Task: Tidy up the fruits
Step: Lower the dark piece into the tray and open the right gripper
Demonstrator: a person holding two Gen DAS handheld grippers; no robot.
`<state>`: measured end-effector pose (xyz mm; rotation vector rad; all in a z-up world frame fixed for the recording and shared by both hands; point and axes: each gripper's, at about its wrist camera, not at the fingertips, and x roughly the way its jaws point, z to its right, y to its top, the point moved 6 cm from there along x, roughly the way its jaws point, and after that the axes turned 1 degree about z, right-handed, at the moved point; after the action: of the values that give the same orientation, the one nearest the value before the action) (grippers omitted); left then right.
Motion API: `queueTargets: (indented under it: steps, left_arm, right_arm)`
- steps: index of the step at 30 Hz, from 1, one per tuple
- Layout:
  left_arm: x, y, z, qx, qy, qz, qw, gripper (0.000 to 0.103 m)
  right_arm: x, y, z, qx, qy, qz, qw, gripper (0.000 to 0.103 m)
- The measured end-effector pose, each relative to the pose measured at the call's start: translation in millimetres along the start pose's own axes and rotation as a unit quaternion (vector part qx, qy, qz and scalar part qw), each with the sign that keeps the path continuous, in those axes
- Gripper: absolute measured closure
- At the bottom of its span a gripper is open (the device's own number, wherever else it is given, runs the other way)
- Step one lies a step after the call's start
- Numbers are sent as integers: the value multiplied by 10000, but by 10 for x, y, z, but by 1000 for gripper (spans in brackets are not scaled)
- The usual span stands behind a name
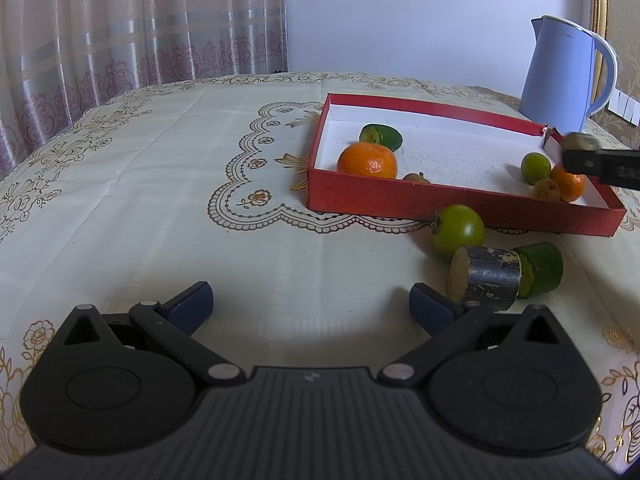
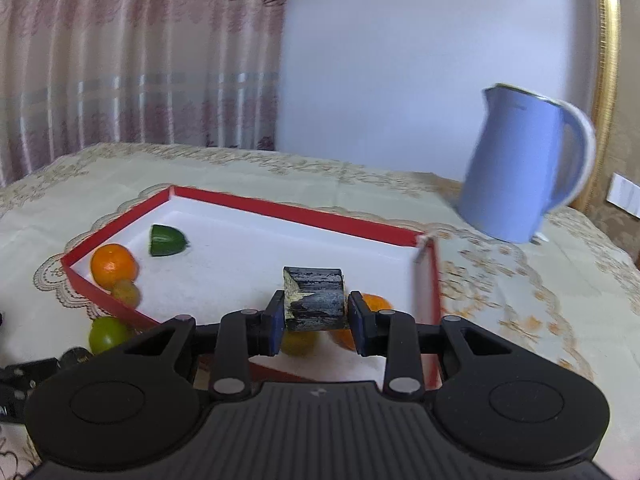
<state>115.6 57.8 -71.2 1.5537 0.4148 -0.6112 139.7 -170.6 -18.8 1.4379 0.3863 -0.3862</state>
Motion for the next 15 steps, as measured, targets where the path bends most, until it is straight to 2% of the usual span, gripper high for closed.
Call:
queueTargets:
  steps: [9,15]
  left_arm:
    - [3,0,1,3,2,1,10000,0]
    - [0,0,1,3,2,0,10000,0]
  right_arm:
    - [480,23,-202,-199,1,-330,9993,71]
    - [563,107,-283,-351,-10,-312,9989,71]
